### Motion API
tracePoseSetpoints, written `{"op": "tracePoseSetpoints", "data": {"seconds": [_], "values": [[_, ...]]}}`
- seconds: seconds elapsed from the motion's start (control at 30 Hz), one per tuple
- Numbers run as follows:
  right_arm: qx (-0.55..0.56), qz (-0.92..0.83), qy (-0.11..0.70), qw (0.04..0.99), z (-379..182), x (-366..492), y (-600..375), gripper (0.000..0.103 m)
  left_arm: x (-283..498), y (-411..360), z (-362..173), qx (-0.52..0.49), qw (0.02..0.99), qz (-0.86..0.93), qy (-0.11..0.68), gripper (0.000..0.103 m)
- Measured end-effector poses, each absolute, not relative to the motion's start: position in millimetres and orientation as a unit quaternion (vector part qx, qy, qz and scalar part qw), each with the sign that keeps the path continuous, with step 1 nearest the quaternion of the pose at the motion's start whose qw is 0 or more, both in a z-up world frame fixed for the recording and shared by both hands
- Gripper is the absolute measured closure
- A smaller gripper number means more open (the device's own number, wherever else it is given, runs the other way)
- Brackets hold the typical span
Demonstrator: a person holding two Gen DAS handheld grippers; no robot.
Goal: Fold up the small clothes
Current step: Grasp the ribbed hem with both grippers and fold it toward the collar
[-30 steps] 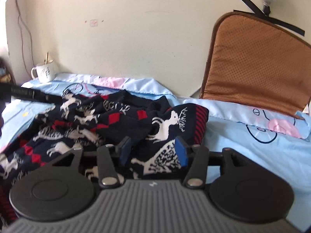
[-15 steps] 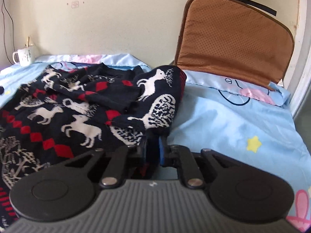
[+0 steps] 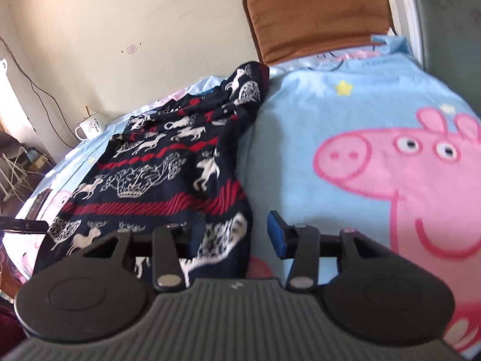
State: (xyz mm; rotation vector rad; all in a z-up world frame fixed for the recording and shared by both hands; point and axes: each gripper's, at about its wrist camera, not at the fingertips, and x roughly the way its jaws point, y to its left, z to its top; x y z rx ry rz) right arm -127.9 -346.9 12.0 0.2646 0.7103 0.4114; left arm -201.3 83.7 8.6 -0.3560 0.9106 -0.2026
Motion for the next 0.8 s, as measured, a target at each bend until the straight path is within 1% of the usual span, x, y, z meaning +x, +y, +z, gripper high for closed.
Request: {"op": "tracePoseSetpoints", "data": {"seconds": [0.1,0.17,0.2,0.23,0.27,0.3,0.37,0.43,0.53,0.67,0.73,0.8], "values": [[0.135,0.209,0.359,0.900,2,-153,-348,0.054,-220,79,7,-0.174,0.874,-0.103,0.441,0.035],[0.136,0.221,0.360,0.896,2,-166,-346,0.054,-228,74,9,-0.175,0.872,-0.108,0.444,0.037],[0.134,0.226,0.363,0.894,2,-170,-343,0.055,-232,71,9,-0.176,0.871,-0.113,0.445,0.049],[0.126,0.233,0.367,0.892,3,-173,-340,0.062,-233,69,7,-0.180,0.865,-0.125,0.450,0.078],[0.111,0.237,0.370,0.891,3,-176,-336,0.080,-232,65,2,-0.181,0.860,-0.130,0.459,0.093],[0.097,0.234,0.372,0.893,2,-176,-331,0.087,-231,62,-1,-0.179,0.860,-0.125,0.461,0.094],[0.105,0.238,0.374,0.890,1,-170,-330,0.092,-228,62,2,-0.183,0.861,-0.127,0.457,0.094],[0.123,0.246,0.369,0.888,6,-165,-333,0.092,-227,72,11,-0.217,0.861,-0.136,0.440,0.094],[0.181,0.265,0.328,0.888,26,-158,-346,0.093,-219,98,30,-0.287,0.861,-0.142,0.395,0.094],[0.242,0.261,0.275,0.893,53,-120,-355,0.093,-180,126,51,-0.359,0.859,-0.131,0.341,0.094],[0.253,0.252,0.263,0.896,60,-91,-354,0.093,-151,131,58,-0.361,0.865,-0.122,0.327,0.094],[0.244,0.238,0.266,0.902,64,-56,-348,0.093,-113,132,60,-0.354,0.867,-0.110,0.334,0.094]]}}
